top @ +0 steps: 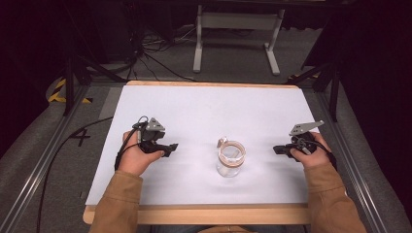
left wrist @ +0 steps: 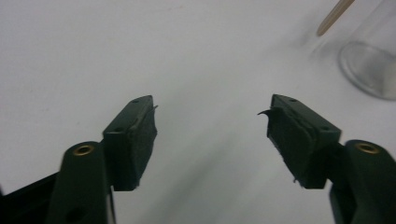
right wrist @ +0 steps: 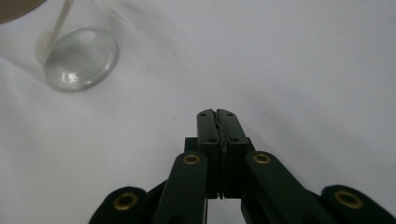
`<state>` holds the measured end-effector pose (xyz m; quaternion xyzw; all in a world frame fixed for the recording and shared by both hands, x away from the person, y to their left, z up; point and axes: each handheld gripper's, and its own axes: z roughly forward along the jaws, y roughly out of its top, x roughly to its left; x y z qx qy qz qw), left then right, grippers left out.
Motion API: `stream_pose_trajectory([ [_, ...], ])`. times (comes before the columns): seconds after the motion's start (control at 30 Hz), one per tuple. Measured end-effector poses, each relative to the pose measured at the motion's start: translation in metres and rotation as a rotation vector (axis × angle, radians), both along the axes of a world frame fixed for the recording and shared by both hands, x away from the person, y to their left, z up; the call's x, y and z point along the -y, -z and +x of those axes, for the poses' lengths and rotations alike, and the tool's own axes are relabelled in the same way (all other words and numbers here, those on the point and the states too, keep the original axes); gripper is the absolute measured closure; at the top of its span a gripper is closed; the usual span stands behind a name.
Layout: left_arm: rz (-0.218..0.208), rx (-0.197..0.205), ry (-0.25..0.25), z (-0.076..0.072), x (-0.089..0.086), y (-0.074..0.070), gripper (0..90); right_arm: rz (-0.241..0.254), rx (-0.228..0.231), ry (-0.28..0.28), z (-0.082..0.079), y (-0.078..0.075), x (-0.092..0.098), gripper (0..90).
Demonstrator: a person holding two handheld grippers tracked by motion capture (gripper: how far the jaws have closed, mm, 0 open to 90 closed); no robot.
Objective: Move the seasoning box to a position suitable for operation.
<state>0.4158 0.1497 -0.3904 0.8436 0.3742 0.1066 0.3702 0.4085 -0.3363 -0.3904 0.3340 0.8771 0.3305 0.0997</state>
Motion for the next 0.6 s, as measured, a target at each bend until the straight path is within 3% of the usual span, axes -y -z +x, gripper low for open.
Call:
stream_pose_trajectory([
  [0.03, -0.002, -0.027, -0.003, -0.001, 0.001, -0.004, 41.1, -0.002, 0.005, -0.001, 0.000, 0.000, 0.000, 90.0],
  [0.07, 0.011, 0.002, -0.006, -0.002, 0.003, -0.007, 45.2, 0.001, 0.005, -0.001, -0.001, 0.000, 0.000, 90.0],
  [0.1, 0.048, 0.061, 0.004, -0.003, 0.004, -0.010, 45.1, -0.002, 0.008, 0.000, -0.001, 0.000, 0.000, 90.0],
  [0.13, 0.059, 0.074, 0.006, -0.005, 0.006, -0.012, 47.8, -0.002, 0.007, -0.001, -0.002, 0.000, -0.001, 90.0],
  [0.17, 0.048, 0.101, 0.054, -0.006, 0.010, -0.018, 49.7, -0.003, 0.009, -0.003, -0.003, 0.001, -0.001, 90.0],
  [0.3, 0.036, 0.108, 0.066, -0.007, 0.018, -0.027, 52.8, -0.003, 0.004, -0.002, -0.006, 0.002, -0.001, 90.0],
  [0.43, -0.063, 0.117, 0.134, -0.004, 0.034, -0.041, 58.3, 0.009, 0.012, 0.007, -0.015, 0.001, 0.005, 90.0],
  [0.6, -0.097, 0.128, 0.172, 0.000, 0.050, -0.046, 62.3, 0.021, 0.019, 0.019, -0.025, 0.000, 0.011, 90.0],
])
